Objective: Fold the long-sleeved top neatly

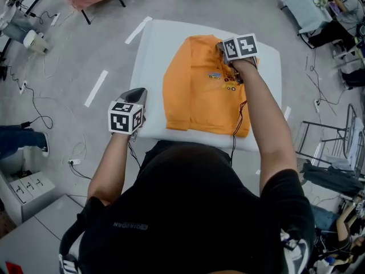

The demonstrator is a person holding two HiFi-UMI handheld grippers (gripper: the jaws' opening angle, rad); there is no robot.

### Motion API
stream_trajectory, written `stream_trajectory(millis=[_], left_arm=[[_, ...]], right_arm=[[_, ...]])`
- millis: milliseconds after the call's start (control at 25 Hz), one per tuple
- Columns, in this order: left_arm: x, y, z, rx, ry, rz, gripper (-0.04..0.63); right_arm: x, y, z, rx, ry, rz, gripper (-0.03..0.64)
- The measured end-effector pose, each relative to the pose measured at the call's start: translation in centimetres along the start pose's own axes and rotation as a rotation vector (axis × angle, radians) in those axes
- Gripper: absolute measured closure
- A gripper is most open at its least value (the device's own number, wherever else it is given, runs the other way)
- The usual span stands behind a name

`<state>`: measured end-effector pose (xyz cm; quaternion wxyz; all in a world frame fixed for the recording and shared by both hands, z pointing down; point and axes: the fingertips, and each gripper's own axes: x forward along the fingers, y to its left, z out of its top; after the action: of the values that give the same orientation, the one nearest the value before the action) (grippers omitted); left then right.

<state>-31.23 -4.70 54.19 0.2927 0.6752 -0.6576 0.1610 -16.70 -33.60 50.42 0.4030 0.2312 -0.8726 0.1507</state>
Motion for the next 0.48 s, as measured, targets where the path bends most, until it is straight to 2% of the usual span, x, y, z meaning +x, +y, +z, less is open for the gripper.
stream_trajectory(millis=[200, 360, 480], left_arm=[[-1.0, 1.7, -1.5, -0.016, 0.011, 0.011, 0.589], [-1.6, 2.4, -2.6, -0.032, 0.026, 0.021, 0.589], [-1.7, 2.9, -3.1, -0.039, 0.033, 0.024, 0.589]], right_arm=[[5.9, 1.3, -0.8, 0.036, 0.043, -0.007, 0.592], [8.7, 1.8, -0.8, 0.105, 0.002, 0.02, 0.587], [9.6, 1.8, -0.9, 0.124, -0.015, 0.03, 0.506]])
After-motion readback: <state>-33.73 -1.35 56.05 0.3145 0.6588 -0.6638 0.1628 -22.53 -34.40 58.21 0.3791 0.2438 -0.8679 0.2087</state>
